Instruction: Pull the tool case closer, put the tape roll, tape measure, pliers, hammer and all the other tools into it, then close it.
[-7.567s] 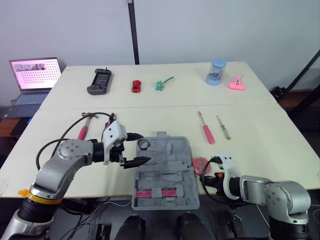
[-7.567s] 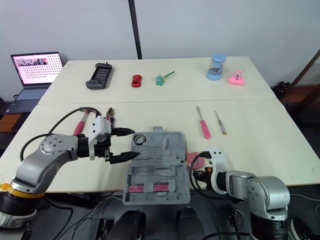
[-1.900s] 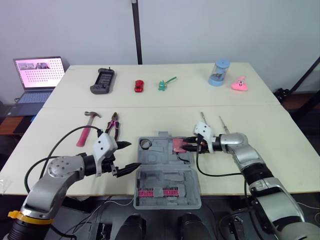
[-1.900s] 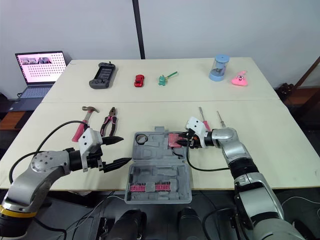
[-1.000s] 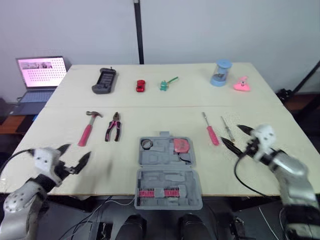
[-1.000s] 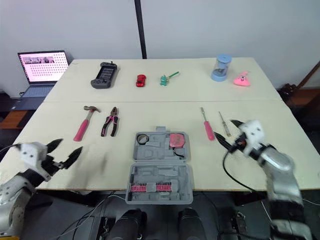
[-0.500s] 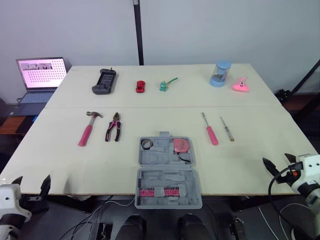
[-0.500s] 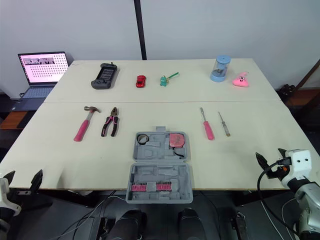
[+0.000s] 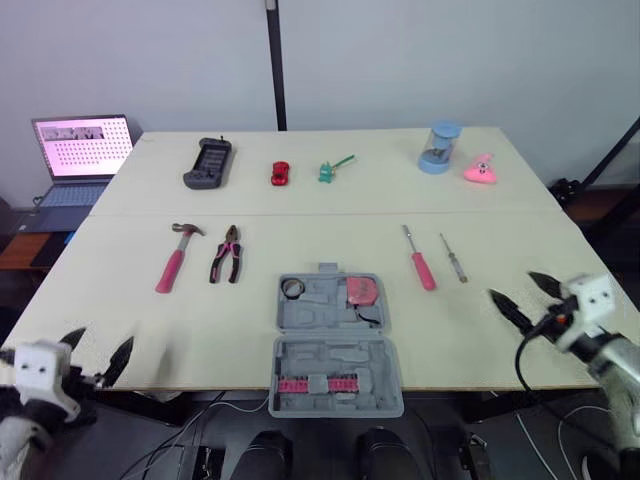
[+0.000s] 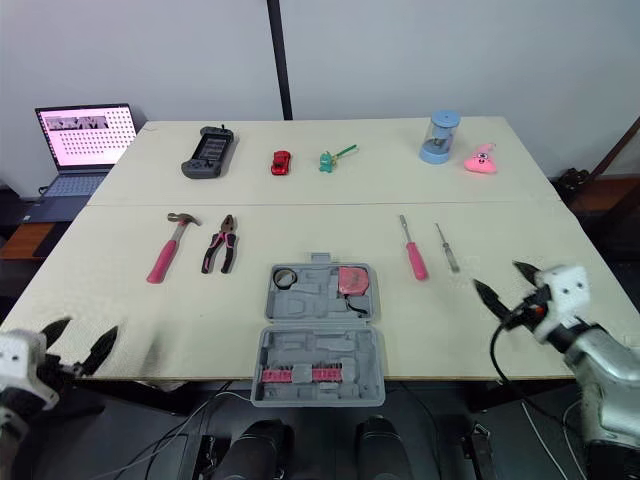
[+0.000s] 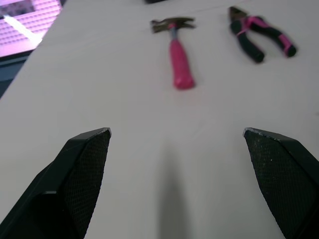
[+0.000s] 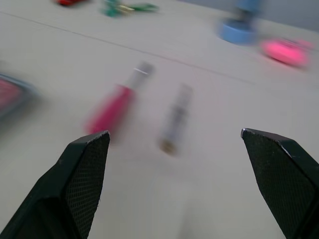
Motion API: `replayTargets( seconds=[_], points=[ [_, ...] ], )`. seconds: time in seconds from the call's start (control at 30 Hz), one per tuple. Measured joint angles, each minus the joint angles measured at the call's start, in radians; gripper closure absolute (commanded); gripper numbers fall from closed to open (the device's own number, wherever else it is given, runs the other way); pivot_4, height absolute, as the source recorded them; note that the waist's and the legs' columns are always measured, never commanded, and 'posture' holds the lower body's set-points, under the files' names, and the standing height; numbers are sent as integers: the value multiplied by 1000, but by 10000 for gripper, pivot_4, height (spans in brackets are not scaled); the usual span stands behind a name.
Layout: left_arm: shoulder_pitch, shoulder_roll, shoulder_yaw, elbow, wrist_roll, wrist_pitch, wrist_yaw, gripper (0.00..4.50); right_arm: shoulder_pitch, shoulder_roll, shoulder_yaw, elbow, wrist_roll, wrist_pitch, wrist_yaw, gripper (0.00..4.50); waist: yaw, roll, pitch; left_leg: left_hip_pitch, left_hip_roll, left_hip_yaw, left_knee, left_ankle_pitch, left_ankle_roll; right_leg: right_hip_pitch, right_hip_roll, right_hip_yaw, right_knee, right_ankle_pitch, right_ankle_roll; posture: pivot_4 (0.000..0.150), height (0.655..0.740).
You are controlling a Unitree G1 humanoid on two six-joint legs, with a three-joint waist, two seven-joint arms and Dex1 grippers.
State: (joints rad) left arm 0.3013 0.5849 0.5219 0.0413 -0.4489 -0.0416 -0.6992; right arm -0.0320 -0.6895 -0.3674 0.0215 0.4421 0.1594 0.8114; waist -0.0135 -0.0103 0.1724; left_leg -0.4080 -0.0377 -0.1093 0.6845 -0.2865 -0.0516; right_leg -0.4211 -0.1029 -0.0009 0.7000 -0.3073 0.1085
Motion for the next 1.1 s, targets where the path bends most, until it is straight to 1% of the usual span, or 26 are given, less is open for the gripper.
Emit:
replayTargets(
  seconds=[0.1,0.23,0.33,0.47,0.6,0.7,0.8,0.9,1.0,1.07,1.1],
  points=[
    [-38,25,-21,-96,-42,117,-6,0,-106,-35,59,-135,142,243,17,401,-2,0,0,0,0,0,0,0,0,0,0,0,0,0,0,1500,6741],
    [-81,-7,-37,-220,-62,286,135,0,-253,-92,200,-277,282,504,80,401,-1,-1,1,-1,0,-2,0,0,0,-1,0,-1,0,0,0,1500,6741],
    [-68,-13,-56,-362,-80,405,206,0,-350,-102,294,-326,315,589,137,401,0,-1,1,-1,0,-1,-1,0,0,-1,0,-1,-1,0,0,1500,6741],
    [-45,-5,-70,-487,-102,535,257,0,-469,-126,375,-334,326,652,214,401,3,-1,1,-1,0,-2,0,0,0,-1,0,-1,-1,0,0,1500,6741],
    [-83,0,-64,-561,-113,652,347,0,-579,-140,445,-330,278,652,262,401,3,-1,1,-1,0,-2,0,0,0,-1,0,-2,-1,0,0,1500,6741],
    [-134,-15,-77,-589,-127,698,390,0,-606,-137,476,-319,247,660,263,401,5,-1,1,-1,-1,-2,0,0,0,-1,-1,-2,-1,0,0,1500,6741],
    [-220,-54,-111,-580,-116,772,480,0,-610,-139,473,-305,250,708,250,401,6,-1,1,-1,-1,-2,0,0,0,-1,-1,-2,-1,0,1,1500,6741],
    [-341,-99,-147,-517,-101,823,554,0,-602,-159,461,-312,252,727,256,401,9,-2,1,-2,-2,-2,0,0,0,-1,0,-2,-1,1,1,1500,6741],
    [-508,-124,-197,-376,-65,840,590,0,-590,-174,449,-331,251,744,251,401,9,-3,1,-1,-4,-2,0,0,0,-1,0,-2,-1,1,1,1500,6741],
    [-631,-131,-237,-212,3,825,619,0,-580,-176,443,-341,250,757,236,401,7,-3,1,-1,-4,-2,0,0,0,-1,0,-3,-1,1,1,1500,6741],
    [-669,-131,-256,-151,29,810,621,0,-574,-175,442,-345,250,761,229,401,3,-3,1,-2,-4,-1,0,0,-1,-2,0,-3,-1,1,1,1500,6741]
  ],
)
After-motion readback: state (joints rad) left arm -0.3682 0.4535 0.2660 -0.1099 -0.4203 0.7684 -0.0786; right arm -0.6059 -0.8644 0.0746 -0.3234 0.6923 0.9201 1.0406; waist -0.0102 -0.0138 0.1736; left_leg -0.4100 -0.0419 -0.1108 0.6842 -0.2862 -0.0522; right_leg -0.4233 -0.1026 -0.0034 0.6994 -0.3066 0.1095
